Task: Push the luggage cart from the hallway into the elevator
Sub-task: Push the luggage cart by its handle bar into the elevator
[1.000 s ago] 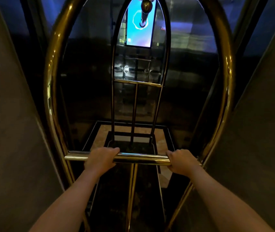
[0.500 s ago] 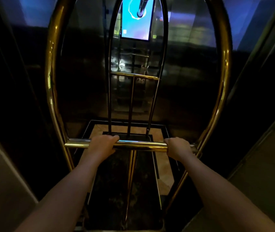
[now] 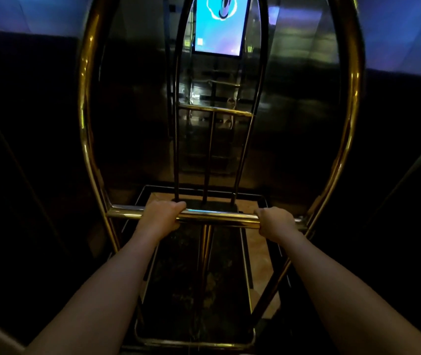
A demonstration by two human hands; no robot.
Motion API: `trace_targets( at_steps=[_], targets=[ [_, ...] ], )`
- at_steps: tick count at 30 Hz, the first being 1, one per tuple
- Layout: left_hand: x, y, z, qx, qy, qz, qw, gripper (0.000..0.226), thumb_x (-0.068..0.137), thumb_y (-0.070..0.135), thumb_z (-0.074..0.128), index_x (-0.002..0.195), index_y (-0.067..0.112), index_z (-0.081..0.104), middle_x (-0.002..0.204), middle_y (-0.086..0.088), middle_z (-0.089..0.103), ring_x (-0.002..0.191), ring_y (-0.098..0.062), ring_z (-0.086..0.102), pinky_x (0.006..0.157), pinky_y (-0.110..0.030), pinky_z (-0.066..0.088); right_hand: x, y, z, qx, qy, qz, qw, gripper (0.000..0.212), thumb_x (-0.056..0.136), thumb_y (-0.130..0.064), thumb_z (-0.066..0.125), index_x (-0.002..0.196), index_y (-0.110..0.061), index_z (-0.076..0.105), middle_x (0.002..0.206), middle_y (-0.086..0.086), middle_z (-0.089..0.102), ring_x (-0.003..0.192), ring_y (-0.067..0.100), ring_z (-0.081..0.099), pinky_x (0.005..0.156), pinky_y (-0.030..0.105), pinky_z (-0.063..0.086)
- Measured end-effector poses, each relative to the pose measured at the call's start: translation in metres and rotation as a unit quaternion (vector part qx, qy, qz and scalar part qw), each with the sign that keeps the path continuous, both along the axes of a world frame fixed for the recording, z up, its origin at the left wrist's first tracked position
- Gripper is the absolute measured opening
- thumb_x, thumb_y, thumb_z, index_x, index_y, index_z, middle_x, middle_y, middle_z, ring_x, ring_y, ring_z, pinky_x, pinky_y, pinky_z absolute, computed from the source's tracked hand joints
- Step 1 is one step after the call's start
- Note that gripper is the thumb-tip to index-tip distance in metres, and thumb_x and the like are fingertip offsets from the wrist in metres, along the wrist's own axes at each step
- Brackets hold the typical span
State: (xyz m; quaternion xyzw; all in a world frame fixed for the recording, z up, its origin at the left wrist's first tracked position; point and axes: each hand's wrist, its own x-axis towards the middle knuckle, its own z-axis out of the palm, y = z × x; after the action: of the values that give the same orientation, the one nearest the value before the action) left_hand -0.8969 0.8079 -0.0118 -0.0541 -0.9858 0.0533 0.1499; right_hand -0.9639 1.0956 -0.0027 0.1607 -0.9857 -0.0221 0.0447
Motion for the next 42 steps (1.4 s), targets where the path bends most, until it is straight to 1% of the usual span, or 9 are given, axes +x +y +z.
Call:
trace_targets(
  at_steps=[6,9,12,17,22,27,31,38,42],
  targets=[
    [-0.06,-0.016,-0.002,0.005,-0.006,-0.001,1.0,0.028,0.076,0.032,0.074,0.098,0.032,0.057,0.087,0.007,0.066,0.077,-0.017,0.063,0.062,-0.031,0.041,-0.052,-0.014,0.005,0.01,0.015,0.007,1.0,0.01,0.084,-0.024,0.067,0.09,-0.027,0.06,0.072,-0.004,0.056,0.062,0.016,0.056,0.059,0.035,0.054],
    [-0.087,-0.021,-0.005,0.022,-0.009,-0.002,1.0,0.026,0.079,0.03,0.072,0.098,0.031,0.055,0.087,0.007,0.063,0.074,-0.016,0.06,0.069,-0.037,0.049,-0.076,-0.021,0.003,0.011,0.013,0.0,1.0,0.013,0.085,-0.024,0.068,0.093,-0.028,0.058,0.073,-0.004,0.056,0.062,0.013,0.054,0.06,0.032,0.054],
    [-0.111,-0.026,-0.005,0.007,0.0,-0.012,1.0,0.022,0.081,0.031,0.069,0.097,0.03,0.054,0.086,0.007,0.063,0.072,-0.016,0.059,0.065,-0.033,0.044,-0.099,-0.027,0.001,0.013,0.02,-0.013,1.0,0.012,0.085,-0.027,0.067,0.093,-0.029,0.058,0.074,-0.006,0.056,0.061,0.012,0.053,0.057,0.029,0.049],
    [-0.145,-0.035,-0.007,0.009,0.026,-0.033,0.999,0.019,0.081,0.034,0.07,0.093,0.031,0.056,0.073,0.01,0.055,0.058,-0.009,0.045,0.052,-0.028,0.033,-0.133,-0.035,0.002,0.038,0.024,-0.012,0.999,0.011,0.085,-0.027,0.065,0.092,-0.03,0.058,0.069,-0.01,0.049,0.054,0.006,0.041,0.044,0.022,0.023],
    [-0.169,-0.042,-0.014,0.042,0.017,-0.044,0.998,0.022,0.077,0.035,0.075,0.086,0.03,0.056,0.068,0.01,0.056,0.055,-0.009,0.05,0.053,-0.028,0.045,-0.149,-0.033,0.0,0.034,0.035,0.001,0.999,0.012,0.085,-0.025,0.066,0.091,-0.03,0.058,0.066,-0.01,0.047,0.049,0.001,0.034,0.043,0.02,0.02],
    [-0.175,-0.035,-0.014,0.053,0.026,-0.02,0.998,0.021,0.074,0.028,0.076,0.085,0.028,0.057,0.067,0.008,0.056,0.055,-0.012,0.051,0.054,-0.032,0.048,-0.157,-0.027,0.004,0.026,0.039,0.045,0.998,0.01,0.085,-0.028,0.066,0.091,-0.031,0.059,0.068,-0.01,0.052,0.053,0.007,0.046,0.045,0.022,0.028],
    [-0.169,-0.032,-0.012,0.053,0.04,-0.025,0.998,0.026,0.068,0.025,0.08,0.081,0.026,0.057,0.064,0.006,0.058,0.052,-0.015,0.052,0.048,-0.027,0.036,-0.153,-0.023,0.002,0.028,0.052,0.057,0.997,0.009,0.084,-0.031,0.066,0.091,-0.032,0.061,0.066,-0.011,0.051,0.05,0.006,0.041,0.042,0.02,0.016],
    [-0.153,-0.033,-0.02,0.067,0.064,-0.031,0.995,0.032,0.063,0.024,0.086,0.077,0.026,0.057,0.059,0.008,0.055,0.046,-0.012,0.047,0.047,-0.027,0.04,-0.145,-0.014,-0.008,-0.014,0.06,0.095,0.994,0.019,0.079,-0.026,0.075,0.095,-0.027,0.064,0.068,-0.007,0.062,0.052,0.007,0.048,0.048,0.021,0.032],
    [-0.148,-0.032,-0.017,0.06,0.068,-0.033,0.995,0.035,0.061,0.023,0.087,0.078,0.026,0.057,0.061,0.009,0.055,0.048,-0.01,0.046,0.05,-0.026,0.035,-0.142,-0.015,-0.008,-0.028,0.072,0.1,0.992,0.018,0.077,-0.024,0.077,0.091,-0.026,0.066,0.065,-0.008,0.059,0.05,0.007,0.046,0.047,0.022,0.032]
  ],
)
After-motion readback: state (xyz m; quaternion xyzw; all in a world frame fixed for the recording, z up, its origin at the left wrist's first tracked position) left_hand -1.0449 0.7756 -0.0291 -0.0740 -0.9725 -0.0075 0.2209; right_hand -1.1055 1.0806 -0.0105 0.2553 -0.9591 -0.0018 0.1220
